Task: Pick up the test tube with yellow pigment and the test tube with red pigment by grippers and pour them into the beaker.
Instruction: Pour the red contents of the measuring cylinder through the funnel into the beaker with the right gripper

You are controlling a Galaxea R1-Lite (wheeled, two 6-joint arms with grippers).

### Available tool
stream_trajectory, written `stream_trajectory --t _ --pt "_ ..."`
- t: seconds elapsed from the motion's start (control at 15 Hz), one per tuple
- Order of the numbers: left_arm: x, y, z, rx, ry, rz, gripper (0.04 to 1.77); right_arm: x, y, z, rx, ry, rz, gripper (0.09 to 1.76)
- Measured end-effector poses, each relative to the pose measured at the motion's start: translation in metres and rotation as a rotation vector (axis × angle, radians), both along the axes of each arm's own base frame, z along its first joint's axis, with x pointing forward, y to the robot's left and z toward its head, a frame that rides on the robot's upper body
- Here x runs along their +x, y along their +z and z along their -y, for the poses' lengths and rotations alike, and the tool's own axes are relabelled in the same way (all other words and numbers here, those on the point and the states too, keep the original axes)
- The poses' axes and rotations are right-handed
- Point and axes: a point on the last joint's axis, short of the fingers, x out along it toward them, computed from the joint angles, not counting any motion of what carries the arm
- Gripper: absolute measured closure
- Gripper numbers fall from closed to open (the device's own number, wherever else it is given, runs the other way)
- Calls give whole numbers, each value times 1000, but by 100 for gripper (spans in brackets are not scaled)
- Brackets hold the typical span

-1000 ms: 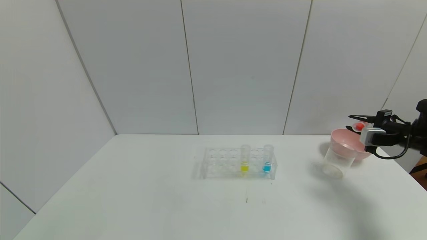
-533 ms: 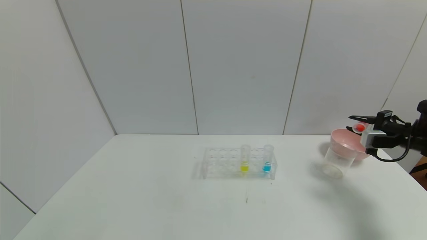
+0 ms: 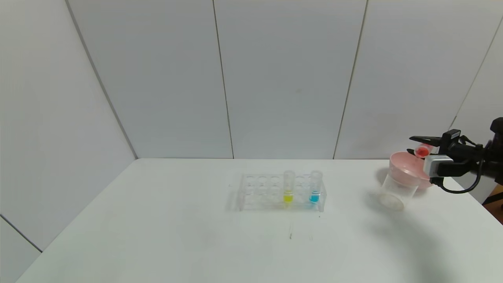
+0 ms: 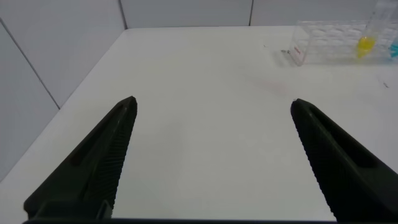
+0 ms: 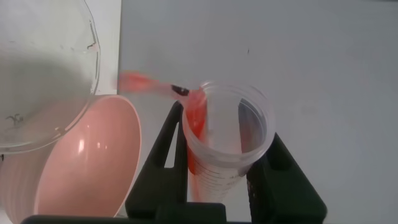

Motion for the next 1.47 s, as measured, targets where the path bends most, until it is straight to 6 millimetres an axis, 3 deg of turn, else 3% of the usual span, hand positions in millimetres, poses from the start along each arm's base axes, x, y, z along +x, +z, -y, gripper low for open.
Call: stream_trajectory --t 1.47 --pt "0 0 0 0 0 0 5 2 1 -8 -20 20 12 126"
